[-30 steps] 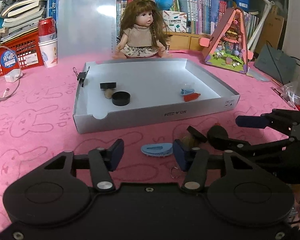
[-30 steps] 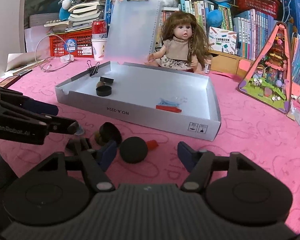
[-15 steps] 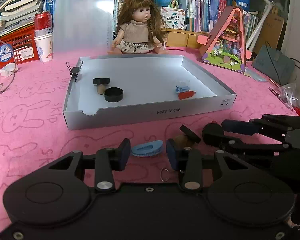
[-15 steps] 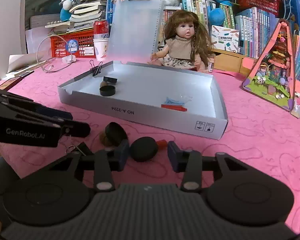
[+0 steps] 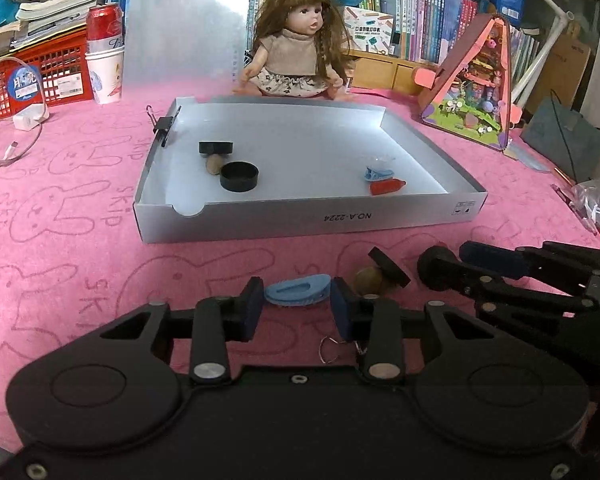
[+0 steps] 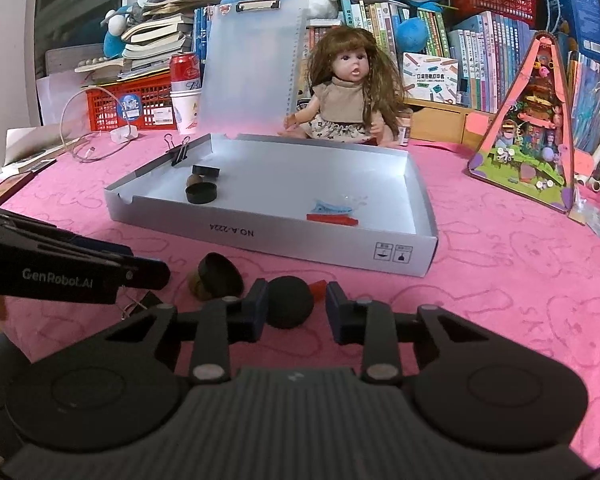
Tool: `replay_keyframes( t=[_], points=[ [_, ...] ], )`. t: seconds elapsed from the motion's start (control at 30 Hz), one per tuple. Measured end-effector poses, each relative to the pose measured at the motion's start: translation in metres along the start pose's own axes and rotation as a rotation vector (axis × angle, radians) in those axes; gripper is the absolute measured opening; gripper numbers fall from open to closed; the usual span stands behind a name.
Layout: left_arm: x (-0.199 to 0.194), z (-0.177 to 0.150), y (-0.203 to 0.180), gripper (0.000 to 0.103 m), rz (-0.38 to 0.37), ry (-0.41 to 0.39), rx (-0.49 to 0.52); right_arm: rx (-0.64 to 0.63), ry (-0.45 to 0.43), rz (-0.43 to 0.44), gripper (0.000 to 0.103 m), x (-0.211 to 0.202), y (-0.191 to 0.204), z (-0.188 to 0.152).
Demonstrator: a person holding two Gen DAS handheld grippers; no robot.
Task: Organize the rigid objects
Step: 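Grasp the light-blue clip with the left tool while the right grasps a black round piece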
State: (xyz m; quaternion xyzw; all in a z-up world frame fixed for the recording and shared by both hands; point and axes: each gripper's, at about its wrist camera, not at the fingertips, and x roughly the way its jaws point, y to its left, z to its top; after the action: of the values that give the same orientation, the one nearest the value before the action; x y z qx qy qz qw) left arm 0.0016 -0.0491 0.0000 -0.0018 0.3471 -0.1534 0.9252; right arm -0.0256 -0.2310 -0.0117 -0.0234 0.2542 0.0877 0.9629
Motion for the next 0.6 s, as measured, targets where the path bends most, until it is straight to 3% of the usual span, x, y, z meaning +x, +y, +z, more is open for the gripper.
replay_keyframes(
  t=[0.2,0.33,0.6],
  points=[
    [-0.001,0.000,-0.001,0.034,0.003,-0.003,0.011,-0.012,-0.001,0.010,0.039,0.002,0.003,0.000],
    [-0.002,0.001,-0.002,0.034,0.011,-0.005,0.017,-0.049,-0.007,-0.003,0.047,0.002,0.010,-0.001],
    [-0.003,0.002,-0.001,0.034,0.027,-0.003,0.014,-0.049,0.007,-0.025,0.039,0.004,0.013,-0.002]
  ],
)
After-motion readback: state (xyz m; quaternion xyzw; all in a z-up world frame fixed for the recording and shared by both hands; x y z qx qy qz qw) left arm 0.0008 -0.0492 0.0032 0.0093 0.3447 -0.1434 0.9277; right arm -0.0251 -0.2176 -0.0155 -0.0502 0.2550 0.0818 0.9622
